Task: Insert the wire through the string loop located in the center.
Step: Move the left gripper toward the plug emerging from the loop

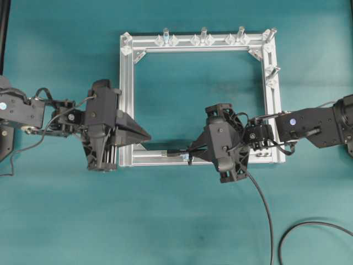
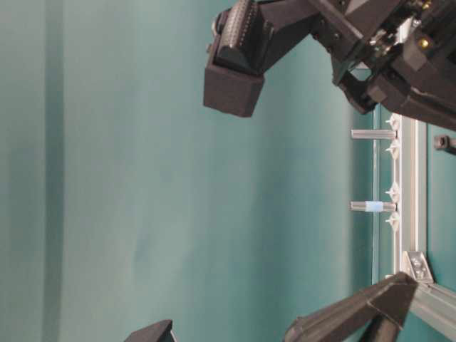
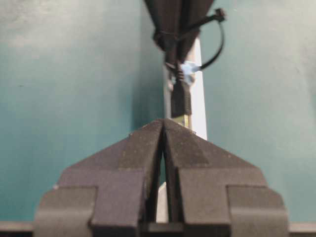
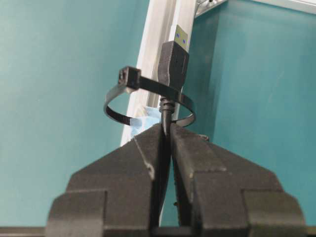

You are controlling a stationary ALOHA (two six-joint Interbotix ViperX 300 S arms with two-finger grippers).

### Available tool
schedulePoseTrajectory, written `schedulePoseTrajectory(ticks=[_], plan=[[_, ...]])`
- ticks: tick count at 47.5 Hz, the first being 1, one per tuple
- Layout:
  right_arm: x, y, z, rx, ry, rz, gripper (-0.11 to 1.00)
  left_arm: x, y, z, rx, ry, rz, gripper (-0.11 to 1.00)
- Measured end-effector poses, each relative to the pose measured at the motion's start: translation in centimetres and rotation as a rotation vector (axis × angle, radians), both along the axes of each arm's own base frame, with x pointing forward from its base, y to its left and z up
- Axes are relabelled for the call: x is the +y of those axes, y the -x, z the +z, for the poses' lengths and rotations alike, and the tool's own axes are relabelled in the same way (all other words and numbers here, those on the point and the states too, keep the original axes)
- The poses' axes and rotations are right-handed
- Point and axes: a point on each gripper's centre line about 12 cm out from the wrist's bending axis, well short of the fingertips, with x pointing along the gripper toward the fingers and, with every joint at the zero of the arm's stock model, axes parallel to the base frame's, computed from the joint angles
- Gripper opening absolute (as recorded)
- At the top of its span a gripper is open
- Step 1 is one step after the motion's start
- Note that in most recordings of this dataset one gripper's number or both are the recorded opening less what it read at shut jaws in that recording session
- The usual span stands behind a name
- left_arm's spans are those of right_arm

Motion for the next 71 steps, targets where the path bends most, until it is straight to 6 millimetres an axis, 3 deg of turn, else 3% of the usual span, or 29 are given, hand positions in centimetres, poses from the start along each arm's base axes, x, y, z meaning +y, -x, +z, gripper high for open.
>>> schedulePoseTrajectory(ticks=[45, 50, 61, 71], plan=[[0.0, 0.0, 0.0, 0.0, 0.001, 0.001, 0.07, -1.3, -0.4, 0.5, 0.012, 0.001, -0.037, 0.02], [0.0, 0.0, 0.0, 0.0, 0.001, 0.001, 0.07, -1.5, -0.7, 0.9, 0.002, 0.002, -0.044, 0.15], [0.0, 0.0, 0.0, 0.0, 0.001, 0.001, 0.07, -1.7, -1.3, 1.7, 0.0, 0.001, -0.048, 0.71], [0.0, 0.0, 0.0, 0.0, 0.001, 0.001, 0.07, -1.8, -1.5, 1.8, 0.034, 0.001, -0.053, 0.77]])
